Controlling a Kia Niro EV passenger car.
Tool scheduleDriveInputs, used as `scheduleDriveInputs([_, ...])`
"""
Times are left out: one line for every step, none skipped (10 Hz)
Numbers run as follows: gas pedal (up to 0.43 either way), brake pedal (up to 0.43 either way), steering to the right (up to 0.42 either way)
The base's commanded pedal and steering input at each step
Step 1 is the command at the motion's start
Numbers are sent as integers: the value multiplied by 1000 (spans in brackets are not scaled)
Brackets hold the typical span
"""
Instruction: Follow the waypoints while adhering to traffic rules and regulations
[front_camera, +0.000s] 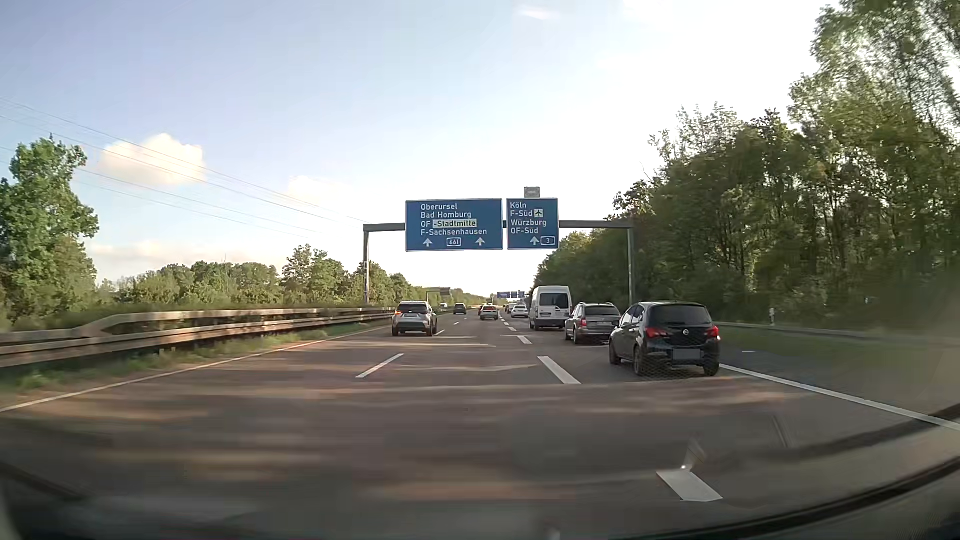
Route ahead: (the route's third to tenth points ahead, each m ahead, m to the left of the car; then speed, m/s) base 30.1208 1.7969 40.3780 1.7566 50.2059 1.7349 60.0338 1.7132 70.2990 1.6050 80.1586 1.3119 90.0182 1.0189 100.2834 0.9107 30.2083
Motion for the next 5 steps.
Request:
scheduleDriveInputs([67, 0, 1])
scheduleDriveInputs([67, 0, -1])
scheduleDriveInputs([67, 0, -3])
scheduleDriveInputs([67, 0, -3])
scheduleDriveInputs([67, 0, -1])
